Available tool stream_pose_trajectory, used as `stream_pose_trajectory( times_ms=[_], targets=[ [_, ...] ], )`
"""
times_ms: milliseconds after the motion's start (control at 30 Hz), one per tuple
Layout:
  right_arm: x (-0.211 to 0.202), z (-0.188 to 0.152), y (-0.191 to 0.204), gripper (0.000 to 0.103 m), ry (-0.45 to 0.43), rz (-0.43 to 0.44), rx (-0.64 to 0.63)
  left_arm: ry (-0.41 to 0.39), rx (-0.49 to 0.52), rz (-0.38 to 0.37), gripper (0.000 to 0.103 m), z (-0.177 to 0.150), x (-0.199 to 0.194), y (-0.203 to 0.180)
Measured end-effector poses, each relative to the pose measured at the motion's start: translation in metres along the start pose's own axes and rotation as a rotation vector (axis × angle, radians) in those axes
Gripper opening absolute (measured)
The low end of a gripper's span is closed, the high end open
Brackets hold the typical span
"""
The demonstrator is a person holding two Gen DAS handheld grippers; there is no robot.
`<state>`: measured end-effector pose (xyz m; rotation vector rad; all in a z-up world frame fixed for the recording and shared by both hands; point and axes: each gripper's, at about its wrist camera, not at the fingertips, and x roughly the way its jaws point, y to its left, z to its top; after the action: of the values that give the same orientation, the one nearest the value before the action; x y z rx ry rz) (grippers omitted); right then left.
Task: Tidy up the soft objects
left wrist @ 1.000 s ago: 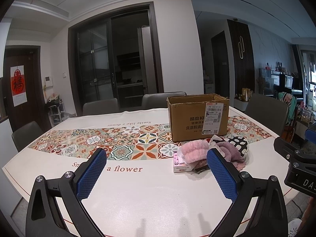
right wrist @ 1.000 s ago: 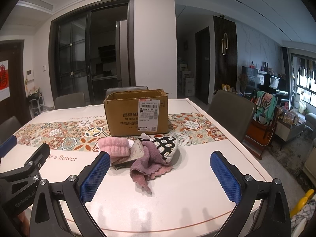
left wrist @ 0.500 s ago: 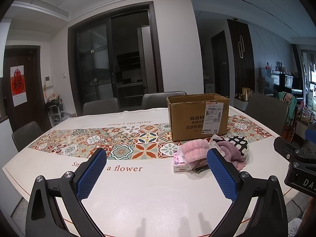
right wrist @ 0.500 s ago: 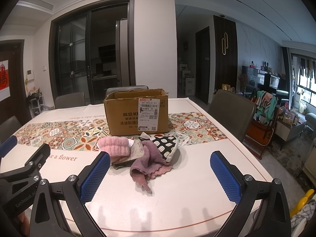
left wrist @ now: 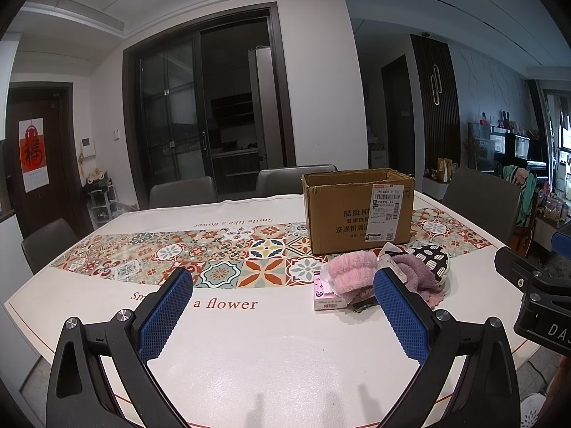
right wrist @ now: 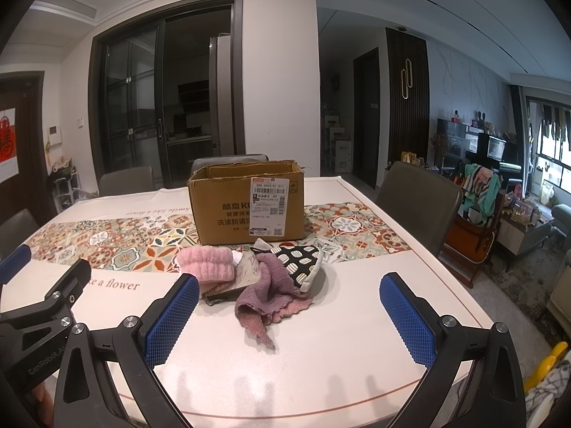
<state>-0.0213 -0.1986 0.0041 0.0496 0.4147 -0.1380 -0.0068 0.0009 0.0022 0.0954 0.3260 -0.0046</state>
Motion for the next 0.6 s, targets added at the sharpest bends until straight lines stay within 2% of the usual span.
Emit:
stream_pose_trajectory(
  times_ms=[333,600],
  targets=[
    [0.001,-0.001,0.004,0.103,0.0,0.0,0.0,0.002,-0.001,-0.005,0.103,-0.003,0.001,0.0],
    [0.009,0.002,0.0,0.103,0.026,0.015,-0.003,0.025,-0.007,-0.048,0.103,-0.007,0.011,0.002]
  ],
)
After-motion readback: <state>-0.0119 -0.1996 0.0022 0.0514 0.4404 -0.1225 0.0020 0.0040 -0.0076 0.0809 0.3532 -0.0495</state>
